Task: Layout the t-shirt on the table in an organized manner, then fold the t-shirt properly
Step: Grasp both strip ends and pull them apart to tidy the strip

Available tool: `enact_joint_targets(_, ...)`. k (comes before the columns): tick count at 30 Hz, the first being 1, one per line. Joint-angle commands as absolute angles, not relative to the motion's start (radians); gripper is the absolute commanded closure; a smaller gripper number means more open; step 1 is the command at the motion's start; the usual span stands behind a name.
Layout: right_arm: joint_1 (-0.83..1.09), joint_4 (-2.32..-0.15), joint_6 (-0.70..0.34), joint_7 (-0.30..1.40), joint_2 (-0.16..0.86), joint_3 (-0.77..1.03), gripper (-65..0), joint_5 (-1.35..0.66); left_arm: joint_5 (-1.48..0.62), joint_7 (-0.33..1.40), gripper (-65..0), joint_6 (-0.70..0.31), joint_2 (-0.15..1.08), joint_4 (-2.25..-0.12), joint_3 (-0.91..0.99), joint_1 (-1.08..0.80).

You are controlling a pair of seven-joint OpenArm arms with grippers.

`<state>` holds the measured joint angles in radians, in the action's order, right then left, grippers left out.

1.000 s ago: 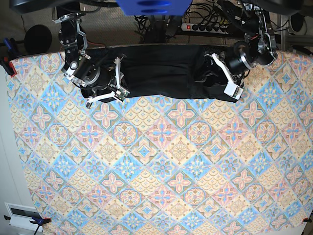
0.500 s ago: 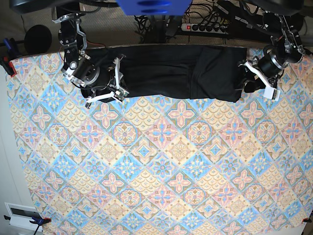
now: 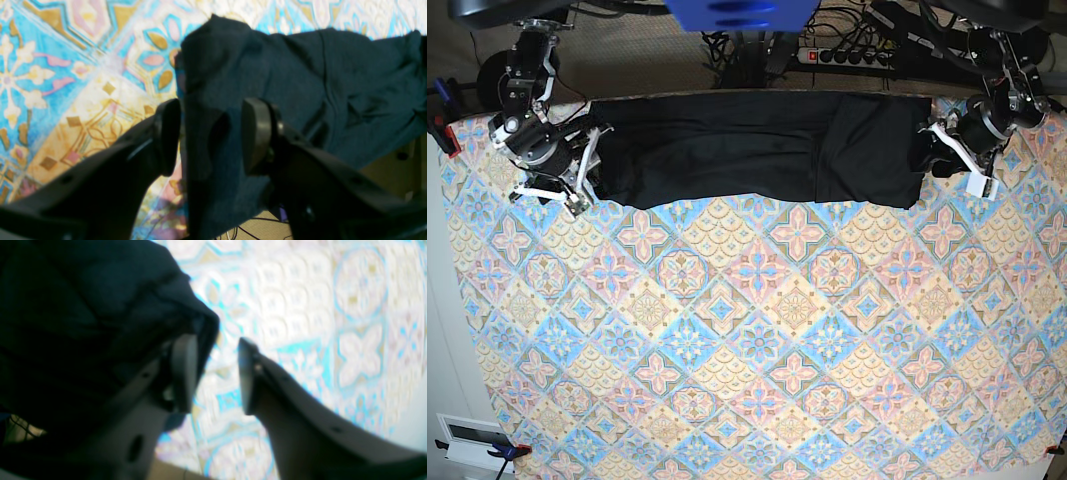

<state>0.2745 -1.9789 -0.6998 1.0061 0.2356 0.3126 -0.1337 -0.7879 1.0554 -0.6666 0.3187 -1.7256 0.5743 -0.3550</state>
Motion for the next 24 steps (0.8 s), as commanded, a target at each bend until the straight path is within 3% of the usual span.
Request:
enact_joint_targets(1,0.265,-1.985,-0.698,0.993,0.251,0.344,-27.1,-0.183,-0.806,1.04,-28.8,-0.671,0.332,-1.739,0.581,-0.341)
enact_joint_targets(6,0.231,-1.87,-0.698,1.116,0.271,0.452,-33.0,-0.427,-0.806,1.04,-28.8,-0.671,0.332,-1.736,0.581,-0.321)
enact_joint_targets(19,0.199,-1.664,-0.698,1.161,0.271,0.481,-33.0,-0.552,-0.806,1.04,-28.8,-0.671,0.331,-1.736,0.581,-0.32)
enact_joint_targets(24,0.199,-1.589,-0.698,1.155,0.271,0.479,-33.0,-0.722,-0.806,1.04,-28.8,-0.671,0.331,-1.736,0.581,-0.32)
